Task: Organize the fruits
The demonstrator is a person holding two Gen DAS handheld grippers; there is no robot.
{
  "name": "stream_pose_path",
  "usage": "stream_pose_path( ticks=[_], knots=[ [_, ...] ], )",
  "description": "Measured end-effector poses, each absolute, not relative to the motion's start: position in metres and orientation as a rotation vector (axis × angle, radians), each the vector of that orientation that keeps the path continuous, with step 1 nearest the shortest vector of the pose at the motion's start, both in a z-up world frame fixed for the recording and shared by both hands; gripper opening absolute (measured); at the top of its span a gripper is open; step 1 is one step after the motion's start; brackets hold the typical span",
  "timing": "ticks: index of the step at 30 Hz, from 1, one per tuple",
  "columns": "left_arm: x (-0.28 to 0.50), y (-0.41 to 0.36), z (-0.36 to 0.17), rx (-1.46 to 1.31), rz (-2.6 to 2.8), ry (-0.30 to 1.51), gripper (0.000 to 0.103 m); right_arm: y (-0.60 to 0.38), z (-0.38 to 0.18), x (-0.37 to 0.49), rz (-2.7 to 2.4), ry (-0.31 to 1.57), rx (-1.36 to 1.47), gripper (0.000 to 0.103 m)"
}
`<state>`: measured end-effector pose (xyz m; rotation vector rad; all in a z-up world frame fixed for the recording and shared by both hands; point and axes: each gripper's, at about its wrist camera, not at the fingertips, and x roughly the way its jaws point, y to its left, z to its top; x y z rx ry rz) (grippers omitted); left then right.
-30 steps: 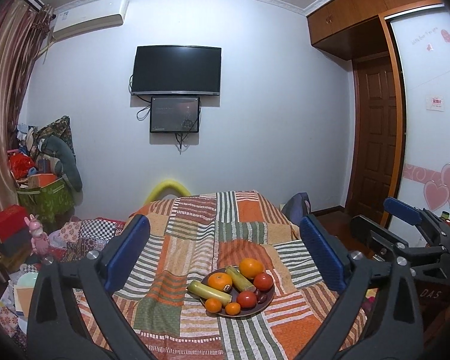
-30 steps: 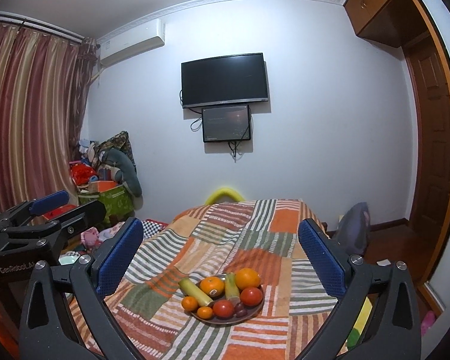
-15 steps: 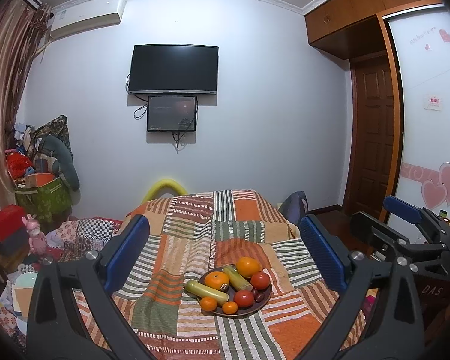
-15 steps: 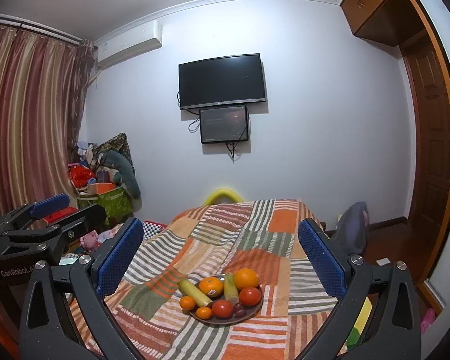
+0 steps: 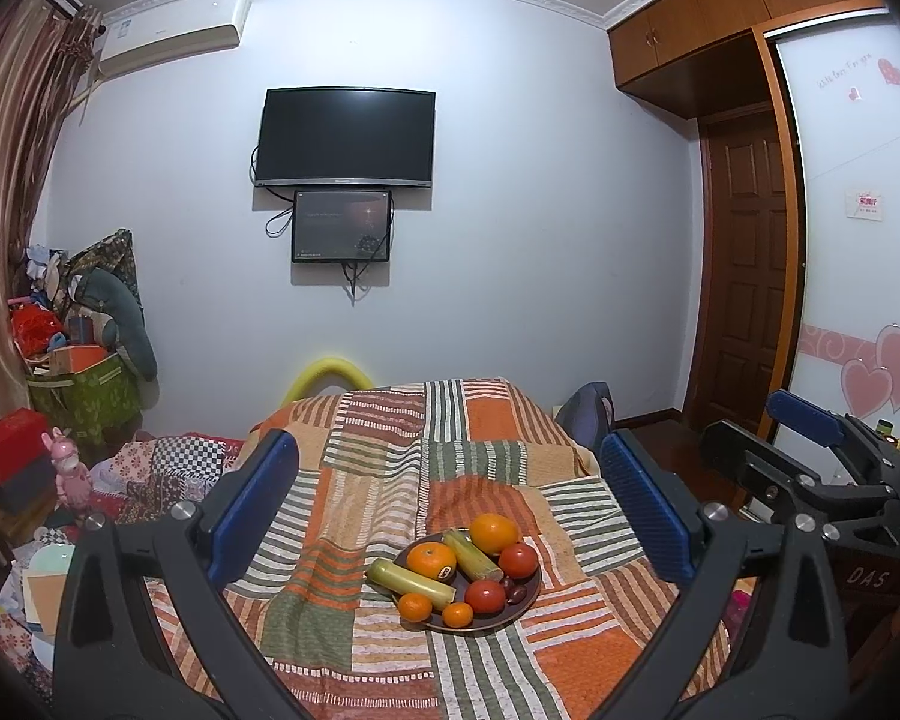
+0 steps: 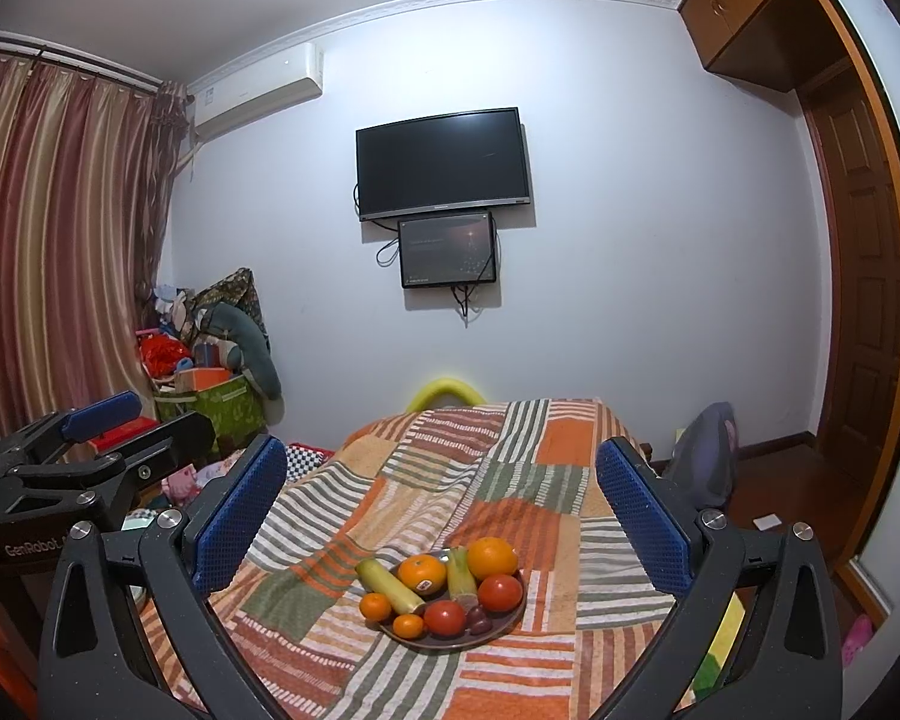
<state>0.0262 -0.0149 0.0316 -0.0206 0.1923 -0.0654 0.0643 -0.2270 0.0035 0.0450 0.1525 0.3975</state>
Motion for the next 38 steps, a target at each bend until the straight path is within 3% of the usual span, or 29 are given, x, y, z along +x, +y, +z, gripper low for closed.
stream_pose_path(
  ticks=[38],
  knots=[
    [0.0316,-0.0142,0.0287,-0.024,-0.092,0.229,0.103,-0.2279,0.0082,0.0637,0.391,0.156,0.045,0.103]
  ],
)
